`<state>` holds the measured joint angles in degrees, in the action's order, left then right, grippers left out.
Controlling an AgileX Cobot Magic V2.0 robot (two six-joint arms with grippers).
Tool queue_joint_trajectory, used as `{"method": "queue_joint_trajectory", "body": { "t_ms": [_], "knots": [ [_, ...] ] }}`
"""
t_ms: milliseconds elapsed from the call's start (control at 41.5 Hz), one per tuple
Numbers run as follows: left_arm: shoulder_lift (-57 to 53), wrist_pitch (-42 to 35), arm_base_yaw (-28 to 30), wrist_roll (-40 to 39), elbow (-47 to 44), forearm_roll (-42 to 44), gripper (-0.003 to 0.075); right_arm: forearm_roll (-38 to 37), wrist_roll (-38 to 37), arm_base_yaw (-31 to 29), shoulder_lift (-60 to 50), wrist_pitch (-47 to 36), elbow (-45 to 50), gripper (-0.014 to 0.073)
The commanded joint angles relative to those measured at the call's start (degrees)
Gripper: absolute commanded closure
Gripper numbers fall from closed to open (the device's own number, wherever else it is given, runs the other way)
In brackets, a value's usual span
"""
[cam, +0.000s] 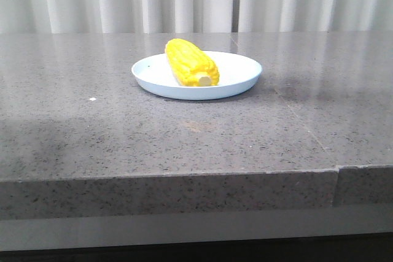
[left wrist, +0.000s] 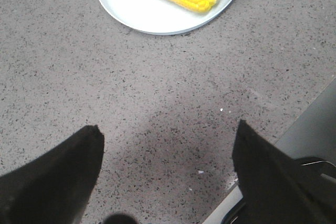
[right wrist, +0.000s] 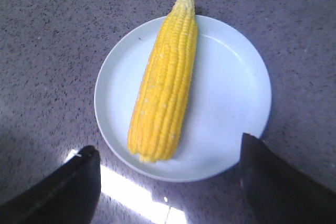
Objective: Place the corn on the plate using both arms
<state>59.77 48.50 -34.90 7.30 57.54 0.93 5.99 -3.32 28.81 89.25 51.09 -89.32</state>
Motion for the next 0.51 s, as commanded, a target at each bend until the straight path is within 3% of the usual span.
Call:
{"method": "queue_joint_trajectory", "body": {
  "t_ms": [0, 482],
  "knots": [
    [-0.47, -3.67, -0.5, -0.56, 1.41, -0.03, 0.0219, -1.28, 2.68, -0.13, -8.93, 0.47, 1.59, 0.0021],
    [-0.47, -3.67, -0.5, -0.56, 1.41, -0.03, 0.0219, -3.68, 3.32, -0.13, -40.54, 2.72, 26.38, 0.0021]
  ]
}}
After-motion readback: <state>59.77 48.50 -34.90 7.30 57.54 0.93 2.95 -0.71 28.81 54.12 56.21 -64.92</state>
